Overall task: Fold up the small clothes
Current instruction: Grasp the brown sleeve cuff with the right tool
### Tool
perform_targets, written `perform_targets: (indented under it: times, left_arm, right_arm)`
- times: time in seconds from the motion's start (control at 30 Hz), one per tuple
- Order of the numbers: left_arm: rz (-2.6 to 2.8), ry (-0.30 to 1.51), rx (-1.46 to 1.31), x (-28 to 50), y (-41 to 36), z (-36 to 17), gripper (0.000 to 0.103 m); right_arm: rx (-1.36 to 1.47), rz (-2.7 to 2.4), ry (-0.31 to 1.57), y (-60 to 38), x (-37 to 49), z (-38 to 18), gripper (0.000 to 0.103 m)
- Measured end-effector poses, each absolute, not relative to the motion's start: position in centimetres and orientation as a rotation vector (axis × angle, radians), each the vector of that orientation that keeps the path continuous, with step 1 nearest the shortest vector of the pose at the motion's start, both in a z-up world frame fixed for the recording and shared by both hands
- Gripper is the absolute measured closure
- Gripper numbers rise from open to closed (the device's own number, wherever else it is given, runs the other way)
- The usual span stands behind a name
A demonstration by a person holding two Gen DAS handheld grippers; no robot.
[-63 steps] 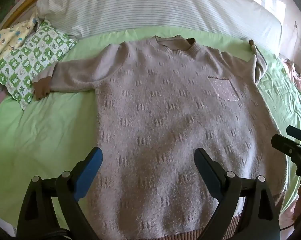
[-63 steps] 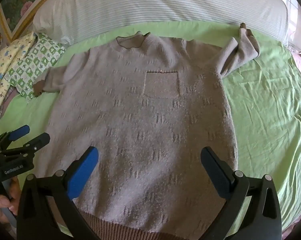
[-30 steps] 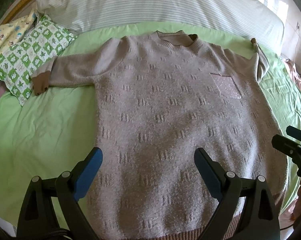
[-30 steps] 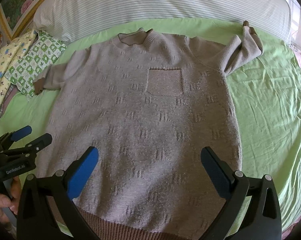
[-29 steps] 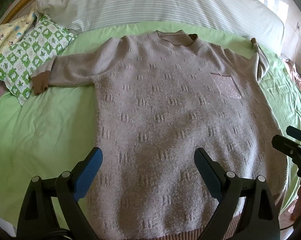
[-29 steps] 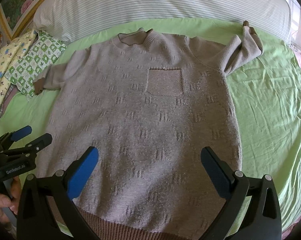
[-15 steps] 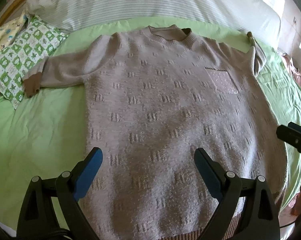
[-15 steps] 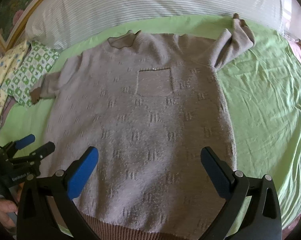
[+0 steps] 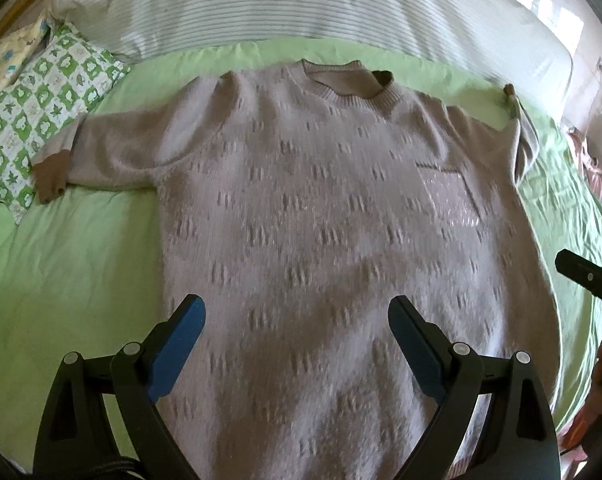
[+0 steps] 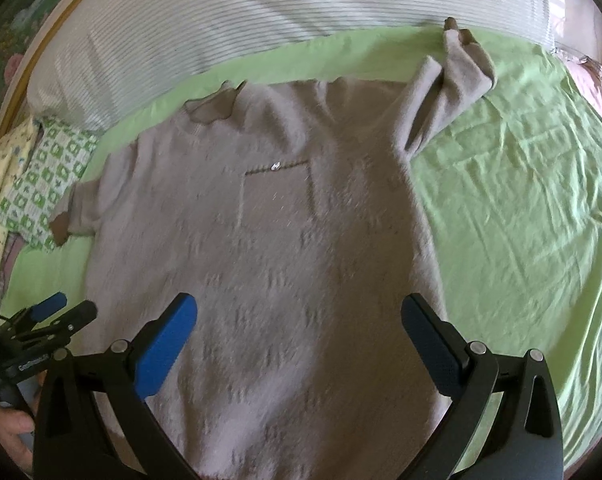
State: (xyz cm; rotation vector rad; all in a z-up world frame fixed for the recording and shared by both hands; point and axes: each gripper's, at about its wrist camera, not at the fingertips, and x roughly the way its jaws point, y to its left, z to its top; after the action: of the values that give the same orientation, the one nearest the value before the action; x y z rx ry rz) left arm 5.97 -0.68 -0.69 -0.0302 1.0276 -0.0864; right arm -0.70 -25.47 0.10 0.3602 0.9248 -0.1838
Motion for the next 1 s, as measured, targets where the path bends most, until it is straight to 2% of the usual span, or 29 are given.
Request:
perform_targets:
  times: [0.23,0.5,0.73,0.9,0.93,1.0]
  left_arm:
    - [-0.07,1.018,-0.017,10.6,-1.3,-0.4,0.01]
    - [-0.054,1.035,-0.054,16.9,-2.3,-0.8,0.01]
    - [-0.033,1.073,-0.093,22.3,-3.5,-2.5,0.01]
    - [-0.03,1.101,-0.102,25.2,-4.2,-4.2,0.01]
    - [-0.03,1.109,-0.099,25.6,-4.4,-4.6,0.01]
    - [-0.033,1.122,-0.099,26.4,-4.6,-5.1,0.01]
  right_arm:
    - [0.388,-0.271,0.853,-31.9,3.6,2.6,0.001]
    - [0.415,-0.482,0.758,-43.9,11.5,6.1,0.004]
    - [0.407,-0.61,0.828,-53.2,20.1,5.0,0.03]
    - [0.405,-0.638,0.903,-57.0,24.1,2.2,0.041]
    - [0.402,-0.636,0.915,-57.6,24.5,1.6,0.048]
    - [0.39,-0.641,0.941,-58.4,25.0,0.5,0.07]
